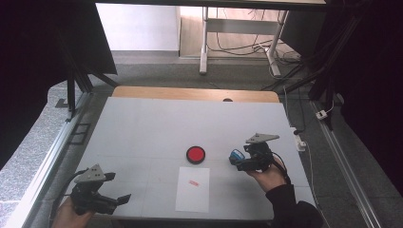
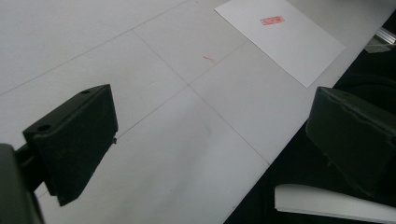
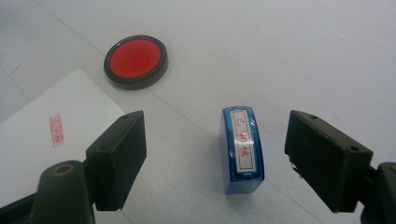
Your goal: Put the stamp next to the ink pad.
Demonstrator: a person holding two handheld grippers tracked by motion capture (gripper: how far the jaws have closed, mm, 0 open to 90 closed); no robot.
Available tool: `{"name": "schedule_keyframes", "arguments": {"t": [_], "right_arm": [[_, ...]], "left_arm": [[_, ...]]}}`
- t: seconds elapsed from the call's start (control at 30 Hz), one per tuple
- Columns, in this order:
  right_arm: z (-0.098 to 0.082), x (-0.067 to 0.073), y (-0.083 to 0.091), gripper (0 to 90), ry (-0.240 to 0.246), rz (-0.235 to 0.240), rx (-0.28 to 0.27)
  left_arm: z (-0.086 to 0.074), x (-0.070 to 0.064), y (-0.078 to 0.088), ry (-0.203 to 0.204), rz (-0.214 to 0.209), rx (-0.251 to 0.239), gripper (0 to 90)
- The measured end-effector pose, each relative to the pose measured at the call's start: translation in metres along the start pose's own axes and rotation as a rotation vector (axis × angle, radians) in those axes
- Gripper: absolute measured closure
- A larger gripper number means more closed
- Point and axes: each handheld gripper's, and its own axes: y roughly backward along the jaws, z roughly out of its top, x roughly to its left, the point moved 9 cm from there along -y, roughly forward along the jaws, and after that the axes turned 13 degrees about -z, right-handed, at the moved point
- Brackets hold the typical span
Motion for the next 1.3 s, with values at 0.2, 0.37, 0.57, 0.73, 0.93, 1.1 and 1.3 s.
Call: {"name": "schedule_keyframes", "arguments": {"t": [0.2, 0.37, 0.57, 0.73, 0.93, 1.1, 1.3], "right_arm": [[-0.001, 0.005, 0.005, 16.4, 0.002, -0.002, 0.001], [-0.001, 0.009, 0.011, 10.8, -0.001, -0.007, -0.011], [-0.003, 0.013, 0.020, 5.4, -0.011, -0.008, -0.022], [-0.008, 0.015, 0.027, 3.9, -0.015, -0.009, -0.022], [-0.013, 0.016, 0.038, 1.2, -0.022, -0.020, -0.035], [-0.017, 0.017, 0.046, 0.0, -0.027, -0.033, -0.045], [-0.024, 0.016, 0.056, 0.0, -0.056, -0.047, -0.059]], "left_arm": [[0.000, 0.000, 0.000, 0.000, -0.001, 0.000, 2.6], [0.000, 0.000, 0.000, 0.001, -0.002, -0.001, 2.6], [0.000, 0.001, 0.000, 0.001, -0.003, 0.000, 2.6], [0.001, 0.001, 0.000, 0.003, 0.000, 0.000, 2.6], [0.001, 0.001, 0.000, 0.005, 0.001, -0.003, 2.4], [0.001, 0.002, 0.001, 0.014, 0.002, -0.015, 1.1], [0.001, 0.004, 0.003, 0.022, 0.017, -0.022, 0.0]]}}
